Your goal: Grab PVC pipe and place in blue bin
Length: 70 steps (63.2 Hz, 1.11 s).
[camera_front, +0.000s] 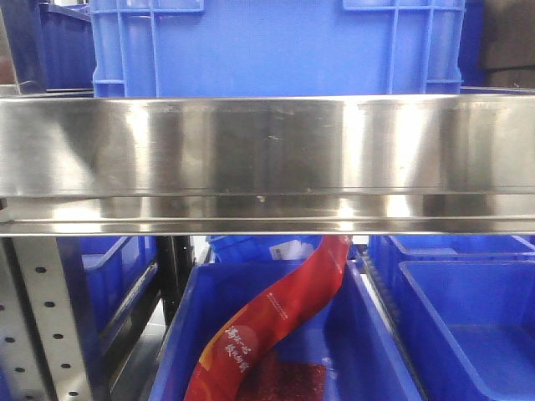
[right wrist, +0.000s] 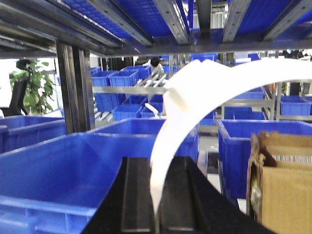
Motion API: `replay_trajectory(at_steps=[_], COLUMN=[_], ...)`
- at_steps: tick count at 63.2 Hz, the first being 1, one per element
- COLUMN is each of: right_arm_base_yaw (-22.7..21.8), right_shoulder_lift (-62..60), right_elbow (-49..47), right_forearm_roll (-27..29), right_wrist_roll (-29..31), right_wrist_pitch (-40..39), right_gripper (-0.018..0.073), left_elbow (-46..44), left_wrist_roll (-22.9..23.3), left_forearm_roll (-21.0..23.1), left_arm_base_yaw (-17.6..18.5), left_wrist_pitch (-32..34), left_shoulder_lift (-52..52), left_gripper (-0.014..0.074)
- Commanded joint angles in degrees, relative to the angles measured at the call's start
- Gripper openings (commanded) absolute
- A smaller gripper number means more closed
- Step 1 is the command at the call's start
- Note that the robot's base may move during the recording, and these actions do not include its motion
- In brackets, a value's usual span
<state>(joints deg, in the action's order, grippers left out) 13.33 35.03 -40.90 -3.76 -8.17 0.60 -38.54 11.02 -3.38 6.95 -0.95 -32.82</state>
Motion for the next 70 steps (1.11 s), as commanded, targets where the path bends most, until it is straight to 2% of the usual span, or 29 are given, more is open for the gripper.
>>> replay_trajectory(at_steps=[1, 9, 15, 20, 27, 36, 43, 49, 59, 66, 70], right_arm_base_yaw=[-0.32, -0.22, 1.09, 3.35, 7.87, 11.51, 13.23, 14.42, 14.68, 14.68, 14.68], right_shoulder_lift=[-0.30, -0.07, 1.45, 3.82, 8.75, 16.62, 22.51, 27.19, 34.62, 39.12, 41.69], right_elbow=[0.04, -0.58, -2.69, -5.81, -10.96, -16.79, -20.58, -23.31, -27.97, -31.46, -32.74], right_forearm_roll=[-0.40, -0.08, -0.08, -1.11, -2.99, -3.57, -3.57, -3.57, -3.36, -3.07, -3.07], right_wrist_roll=[0.28, 0.28, 0.28, 0.28, 0.28, 0.28, 0.28, 0.28, 0.28, 0.28, 0.28], right_wrist_pitch=[-2.95, -3.44, -3.58, -2.33, 1.31, 2.47, 2.47, 2.47, 1.80, 1.52, 1.52], right_gripper=[-0.0162, -0.0162, -0.0162, -0.0162, -0.0162, -0.0162, -0.0162, -0.0162, -0.0162, -0.0162, -0.0162], left_elbow=[-1.80, -8.28, -15.06, -20.18, -26.88, -32.93, -37.20, -41.07, -46.59, -49.04, -49.69], left_wrist_roll=[0.10, 0.10, -1.96, -4.54, -7.48, -7.48, -7.48, -7.37, -7.37, -7.37, -7.37], left_forearm_roll=[-1.86, -5.86, -6.22, -6.22, -6.22, -6.22, -5.64, -3.80, 3.38, 3.38, 5.51], left_arm_base_yaw=[0.08, 0.59, 2.90, 6.25, 12.87, 19.01, 21.43, 21.74, 21.20, 21.20, 21.20], left_wrist_pitch=[0.95, -6.51, -12.01, -15.73, -18.90, -19.25, -19.12, -18.86, -15.06, -11.10, -9.01], left_shoulder_lift=[-0.30, -3.28, -7.41, -11.08, -18.09, -26.03, -32.15, -37.02, -44.97, -49.26, -50.91], left_gripper=[-0.0111, -0.0111, -0.0111, -0.0111, -0.0111, -0.0111, -0.0111, -0.0111, -0.0111, -0.0111, -0.0111])
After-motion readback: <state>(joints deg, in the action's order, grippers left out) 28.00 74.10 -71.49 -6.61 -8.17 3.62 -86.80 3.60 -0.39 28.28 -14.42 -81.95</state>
